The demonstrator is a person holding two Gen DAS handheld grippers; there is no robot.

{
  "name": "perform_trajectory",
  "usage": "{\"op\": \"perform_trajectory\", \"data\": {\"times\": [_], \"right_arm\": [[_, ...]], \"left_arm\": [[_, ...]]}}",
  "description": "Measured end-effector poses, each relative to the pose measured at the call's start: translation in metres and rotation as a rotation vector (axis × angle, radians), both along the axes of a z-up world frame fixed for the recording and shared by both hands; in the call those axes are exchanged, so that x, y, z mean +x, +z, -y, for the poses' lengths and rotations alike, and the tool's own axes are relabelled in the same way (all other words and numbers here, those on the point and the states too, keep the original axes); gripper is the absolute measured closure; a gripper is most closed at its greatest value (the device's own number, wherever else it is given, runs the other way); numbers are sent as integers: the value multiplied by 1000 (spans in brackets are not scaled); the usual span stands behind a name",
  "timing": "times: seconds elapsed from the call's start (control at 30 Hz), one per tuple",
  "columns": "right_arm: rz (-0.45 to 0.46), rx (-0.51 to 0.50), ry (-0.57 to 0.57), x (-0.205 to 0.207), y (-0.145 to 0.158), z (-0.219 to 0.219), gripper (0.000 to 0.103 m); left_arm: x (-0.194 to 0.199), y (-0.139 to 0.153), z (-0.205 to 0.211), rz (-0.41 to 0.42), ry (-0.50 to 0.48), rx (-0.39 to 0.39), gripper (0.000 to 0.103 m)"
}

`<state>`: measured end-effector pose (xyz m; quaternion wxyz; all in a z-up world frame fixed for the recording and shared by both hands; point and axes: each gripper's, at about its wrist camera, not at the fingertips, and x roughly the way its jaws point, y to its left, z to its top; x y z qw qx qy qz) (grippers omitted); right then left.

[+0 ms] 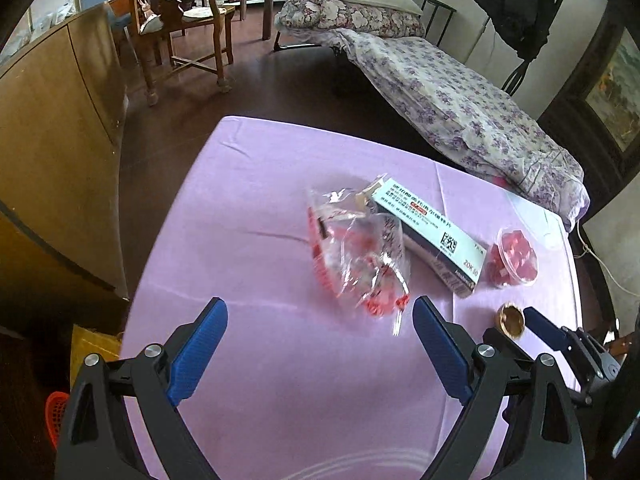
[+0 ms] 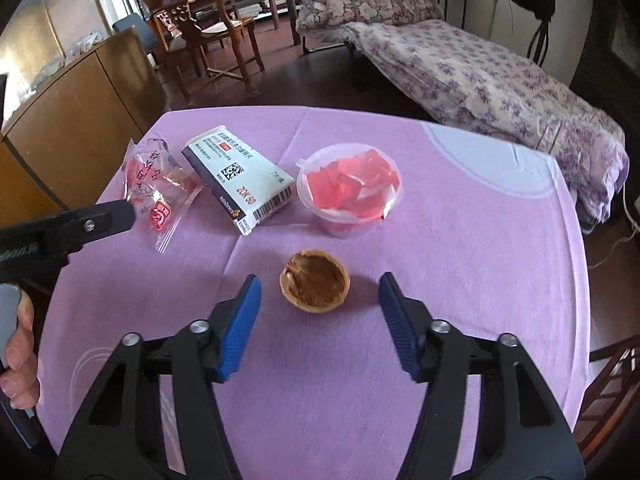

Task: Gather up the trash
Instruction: 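Move both tools back over the table, then grasp the walnut shell with the right gripper while the left grasps the clear wrapper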

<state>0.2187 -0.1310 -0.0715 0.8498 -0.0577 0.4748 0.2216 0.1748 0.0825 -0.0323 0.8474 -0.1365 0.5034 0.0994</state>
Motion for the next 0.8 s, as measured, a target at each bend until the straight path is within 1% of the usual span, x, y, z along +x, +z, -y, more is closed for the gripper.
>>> {"op": "perform_trajectory", "data": {"times": [0.03,0.07,0.1,0.23,0.37,0.5,0.6,0.73,0.8], "right_arm": [[4,1,2,0,0,0,56],[4,7,3,0,1,1,64],[2,13,4,0,2,1,67],[-10,65,-10,0,5,9,68],[-3,72,-5,-5,11,12,68],[-4,95,-8,-8,17,17,68],[-5,102,-3,-9,18,17,68],[-12,104,4,-10,18,16,68],[-13,101,9,-10,17,15,68]], "left_arm": [[3,-2,2,-2,0,0,11],[4,-3,2,-3,-1,-2,11],[7,-5,4,-7,-1,-5,11],[12,-9,8,-12,-6,-5,11],[18,-15,12,-22,-12,3,11],[24,-22,12,-33,-10,-23,12],[29,-24,11,-27,-9,-8,13],[32,-23,7,-15,-2,-20,17],[34,-22,6,-9,2,-19,21]]}}
